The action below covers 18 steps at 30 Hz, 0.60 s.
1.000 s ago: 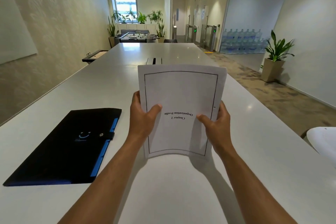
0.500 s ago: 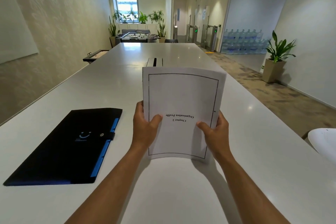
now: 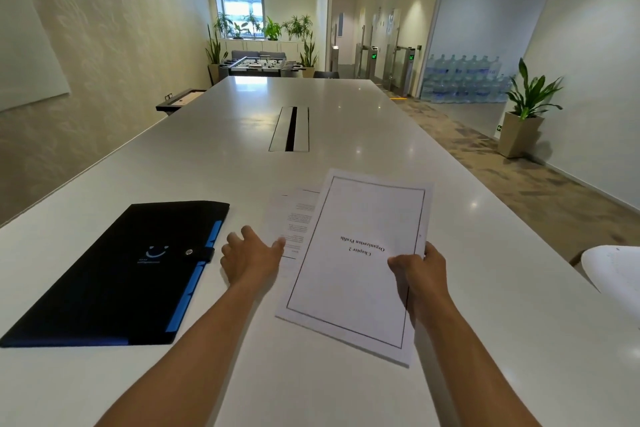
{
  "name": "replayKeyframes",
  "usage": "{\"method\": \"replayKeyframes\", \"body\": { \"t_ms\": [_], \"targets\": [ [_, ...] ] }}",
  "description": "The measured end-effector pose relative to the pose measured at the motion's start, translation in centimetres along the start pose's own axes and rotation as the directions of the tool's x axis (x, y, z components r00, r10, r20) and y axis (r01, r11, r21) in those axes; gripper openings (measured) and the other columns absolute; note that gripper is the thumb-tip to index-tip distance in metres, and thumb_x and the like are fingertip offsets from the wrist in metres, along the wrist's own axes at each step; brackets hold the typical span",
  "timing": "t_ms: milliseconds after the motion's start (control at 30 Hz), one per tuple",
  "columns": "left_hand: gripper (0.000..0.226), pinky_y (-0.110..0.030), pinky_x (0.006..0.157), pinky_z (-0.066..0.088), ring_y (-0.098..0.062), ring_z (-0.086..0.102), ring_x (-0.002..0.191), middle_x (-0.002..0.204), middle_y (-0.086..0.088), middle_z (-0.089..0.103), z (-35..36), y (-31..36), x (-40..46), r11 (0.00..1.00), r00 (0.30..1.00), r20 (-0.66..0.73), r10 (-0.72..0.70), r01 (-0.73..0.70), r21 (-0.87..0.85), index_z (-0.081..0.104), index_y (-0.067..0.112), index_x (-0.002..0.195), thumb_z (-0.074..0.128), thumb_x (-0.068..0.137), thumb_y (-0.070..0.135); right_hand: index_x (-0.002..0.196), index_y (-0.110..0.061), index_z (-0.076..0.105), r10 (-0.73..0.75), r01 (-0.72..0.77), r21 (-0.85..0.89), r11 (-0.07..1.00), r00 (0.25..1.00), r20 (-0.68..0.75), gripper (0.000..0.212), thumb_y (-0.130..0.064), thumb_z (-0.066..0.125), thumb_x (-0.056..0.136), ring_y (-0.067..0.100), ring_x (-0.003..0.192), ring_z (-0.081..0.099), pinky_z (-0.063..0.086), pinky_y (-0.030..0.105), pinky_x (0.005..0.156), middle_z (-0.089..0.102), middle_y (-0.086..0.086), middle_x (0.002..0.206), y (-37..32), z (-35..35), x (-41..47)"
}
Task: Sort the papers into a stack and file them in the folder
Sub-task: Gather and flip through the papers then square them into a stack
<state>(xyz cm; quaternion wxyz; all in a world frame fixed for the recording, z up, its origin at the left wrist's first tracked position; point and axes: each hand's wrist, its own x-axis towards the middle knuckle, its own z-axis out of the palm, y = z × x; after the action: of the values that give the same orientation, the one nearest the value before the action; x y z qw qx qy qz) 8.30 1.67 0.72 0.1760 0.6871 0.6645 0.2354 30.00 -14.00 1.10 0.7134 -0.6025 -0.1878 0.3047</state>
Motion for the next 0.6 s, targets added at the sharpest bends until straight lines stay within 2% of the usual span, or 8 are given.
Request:
{"method": "replayKeyframes", "body": {
  "t_ms": [100,167,200,267,400,600],
  "targets": [
    [0.086,-0.045,0.094,0.042,-0.034,0.047,0.115,0.129,-0.020,0.048,0.9,-0.2,-0.1,0.990,0.998,-0.030,0.048,-0.044,0.135,0.039,0.009,0.135,0.057,0.077,0.071,0.107,-0.015,0.062,0.085,-0.090,-0.092,0.992,0.995,-0.058,0.047,0.011,0.065,0.067,0.028,0.088,0.069,0.056,0.033,0.071,0.071,0.008,0.098,1.8,-0.5,0.5],
    [0.089,-0.044,0.092,0.043,-0.033,0.048,0.112,0.126,-0.020,0.049,1.2,-0.2,-0.1,0.974,0.995,-0.031,0.097,-0.088,0.208,0.038,0.010,0.135,0.056,0.075,0.073,0.120,-0.007,0.058,0.125,-0.136,-0.174,0.975,0.990,-0.073,0.052,0.009,0.065,0.070,0.032,0.095,0.067,0.057,0.044,0.083,0.069,0.012,0.109,2.6,-0.8,0.9],
    [0.089,-0.043,0.091,0.043,-0.033,0.048,0.112,0.125,-0.020,0.049,1.3,-0.1,-0.1,0.963,0.993,-0.032,0.114,-0.103,0.248,0.038,0.011,0.135,0.055,0.075,0.075,0.121,-0.005,0.057,0.137,-0.150,-0.220,0.964,0.988,-0.072,0.052,0.008,0.065,0.072,0.034,0.097,0.066,0.056,0.048,0.087,0.067,0.014,0.112,2.9,-0.9,1.0],
    [0.091,-0.043,0.092,0.042,-0.032,0.047,0.113,0.126,-0.020,0.049,1.5,0.1,-0.1,0.950,0.993,-0.018,0.114,-0.104,0.294,0.037,0.012,0.137,0.054,0.074,0.076,0.112,-0.005,0.058,0.145,-0.155,-0.294,0.943,0.988,-0.057,0.043,0.007,0.064,0.072,0.033,0.090,0.067,0.056,0.050,0.086,0.068,0.016,0.103,3.0,-0.9,1.3],
    [0.093,-0.043,0.091,0.043,-0.034,0.045,0.116,0.127,-0.022,0.046,1.2,0.5,0.7,0.969,0.996,0.060,0.066,-0.079,0.235,0.034,0.011,0.137,0.067,0.071,0.068,0.100,-0.009,0.060,0.163,-0.168,-0.318,0.933,0.986,-0.044,0.036,0.005,0.066,0.068,0.033,0.089,0.068,0.057,0.049,0.085,0.069,0.015,0.098,3.0,-1.1,1.9],
    [0.094,-0.044,0.091,0.048,-0.036,0.051,0.113,0.125,-0.023,0.046,0.1,1.8,2.2,0.987,0.973,0.226,-0.046,0.010,0.161,0.033,0.010,0.134,0.082,0.066,0.052,0.105,-0.012,0.058,0.140,-0.146,-0.359,0.922,0.989,-0.043,0.042,-0.001,0.066,0.066,0.032,0.091,0.067,0.056,0.050,0.086,0.068,0.011,0.098,3.2,-1.0,1.8]
  ]
}}
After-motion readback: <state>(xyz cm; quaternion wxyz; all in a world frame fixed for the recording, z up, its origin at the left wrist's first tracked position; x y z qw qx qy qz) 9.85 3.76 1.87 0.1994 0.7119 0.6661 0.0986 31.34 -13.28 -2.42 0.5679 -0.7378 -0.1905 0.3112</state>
